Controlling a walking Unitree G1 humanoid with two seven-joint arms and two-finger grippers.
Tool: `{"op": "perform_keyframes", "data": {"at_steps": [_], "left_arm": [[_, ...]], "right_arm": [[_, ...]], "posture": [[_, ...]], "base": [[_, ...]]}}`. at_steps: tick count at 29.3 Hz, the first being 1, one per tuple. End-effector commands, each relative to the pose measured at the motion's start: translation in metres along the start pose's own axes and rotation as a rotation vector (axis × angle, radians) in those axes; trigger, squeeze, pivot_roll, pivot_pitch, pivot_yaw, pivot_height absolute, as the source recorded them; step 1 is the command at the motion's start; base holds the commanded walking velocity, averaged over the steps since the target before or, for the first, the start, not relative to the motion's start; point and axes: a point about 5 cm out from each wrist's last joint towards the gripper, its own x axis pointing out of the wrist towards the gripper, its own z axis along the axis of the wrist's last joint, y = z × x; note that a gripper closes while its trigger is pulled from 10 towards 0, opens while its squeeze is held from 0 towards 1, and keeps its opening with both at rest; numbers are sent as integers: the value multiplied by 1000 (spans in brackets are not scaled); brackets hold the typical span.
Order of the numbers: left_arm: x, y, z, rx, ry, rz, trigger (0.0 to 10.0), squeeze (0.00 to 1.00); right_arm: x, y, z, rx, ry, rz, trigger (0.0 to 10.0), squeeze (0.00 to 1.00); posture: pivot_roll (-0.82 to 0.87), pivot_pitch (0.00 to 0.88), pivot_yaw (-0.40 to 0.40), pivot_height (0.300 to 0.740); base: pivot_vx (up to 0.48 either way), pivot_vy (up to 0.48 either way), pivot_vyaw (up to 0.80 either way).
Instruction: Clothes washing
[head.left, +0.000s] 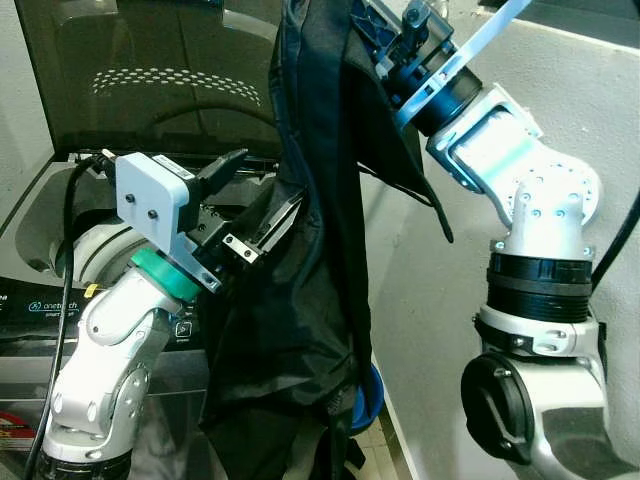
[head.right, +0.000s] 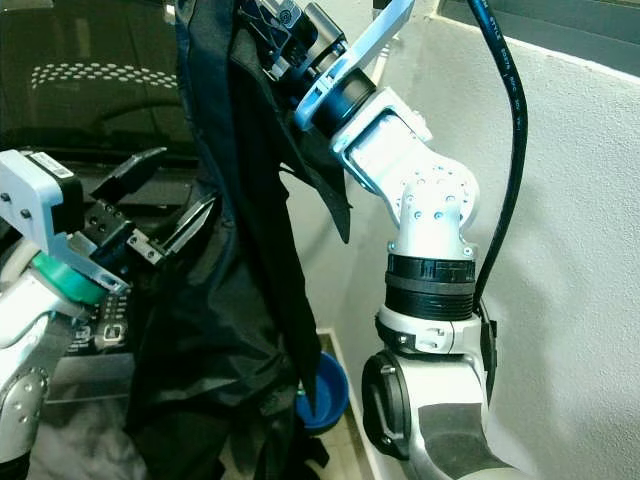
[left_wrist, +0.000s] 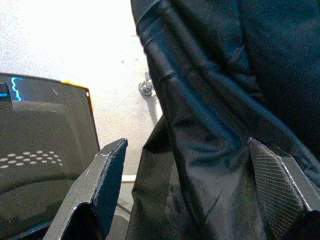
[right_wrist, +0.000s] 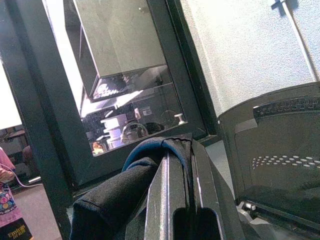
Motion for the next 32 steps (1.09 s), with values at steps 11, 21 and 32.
{"op": "perform_keyframes", "data": {"at_steps": [11,21,32], "left_arm": [[2,17,12,119,-53,153,4784,0],[-8,64,27,274,-76,500,10000,0],[1,34,23,114,-128,290,10000,0]], "right_arm": [[-1,3,5,-1,-27,26,10000,0],[0,-9,9,-196,-39,-110,10000,0],[29,-63,-63,-423,291,-305,10000,0]], "posture": [[39,6,-68,740],[44,0,-73,740],[46,0,-90,740]], "base": [[0,0,0],[0,0,0],[0,0,0]]}}
